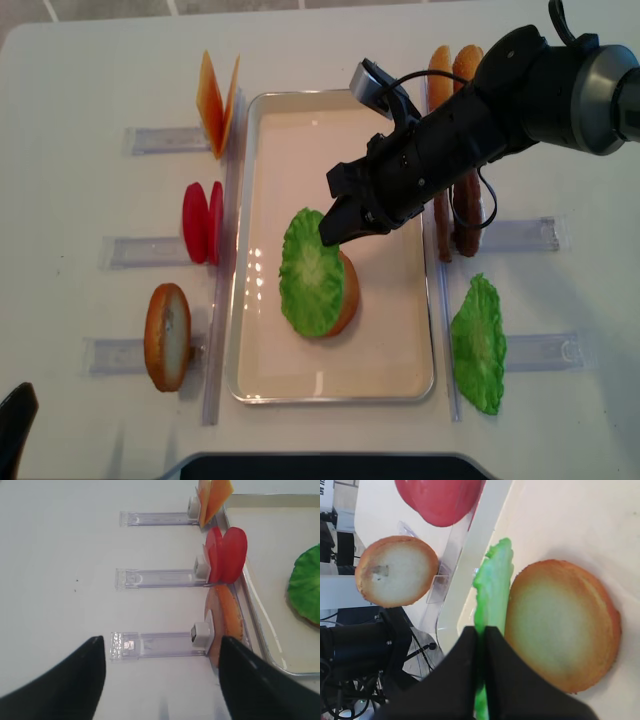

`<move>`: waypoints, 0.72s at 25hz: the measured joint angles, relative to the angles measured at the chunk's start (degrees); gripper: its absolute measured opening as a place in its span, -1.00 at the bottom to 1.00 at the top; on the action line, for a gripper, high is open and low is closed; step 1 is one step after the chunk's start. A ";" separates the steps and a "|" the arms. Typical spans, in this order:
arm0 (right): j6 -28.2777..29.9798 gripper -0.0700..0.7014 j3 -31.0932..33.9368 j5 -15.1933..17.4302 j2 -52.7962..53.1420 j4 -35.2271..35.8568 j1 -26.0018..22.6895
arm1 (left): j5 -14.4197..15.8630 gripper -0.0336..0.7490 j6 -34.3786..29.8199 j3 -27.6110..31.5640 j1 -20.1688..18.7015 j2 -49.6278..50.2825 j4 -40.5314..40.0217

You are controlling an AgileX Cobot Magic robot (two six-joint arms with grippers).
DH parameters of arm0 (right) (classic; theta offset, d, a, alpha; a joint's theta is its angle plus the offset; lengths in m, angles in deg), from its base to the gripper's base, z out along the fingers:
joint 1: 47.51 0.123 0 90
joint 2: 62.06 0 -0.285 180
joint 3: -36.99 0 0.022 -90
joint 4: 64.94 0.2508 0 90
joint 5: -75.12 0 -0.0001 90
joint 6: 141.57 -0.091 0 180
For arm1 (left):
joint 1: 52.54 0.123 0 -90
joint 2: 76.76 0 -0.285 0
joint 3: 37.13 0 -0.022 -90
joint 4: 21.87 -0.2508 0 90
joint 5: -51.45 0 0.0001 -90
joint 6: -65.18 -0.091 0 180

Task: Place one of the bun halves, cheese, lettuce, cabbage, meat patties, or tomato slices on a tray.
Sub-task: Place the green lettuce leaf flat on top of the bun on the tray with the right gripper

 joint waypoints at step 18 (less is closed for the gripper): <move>0.06 -0.72 0.00 -2.02 -1.53 -2.19 0.00 | 0.00 0.45 0.30 0.00 0.00 0.00 0.00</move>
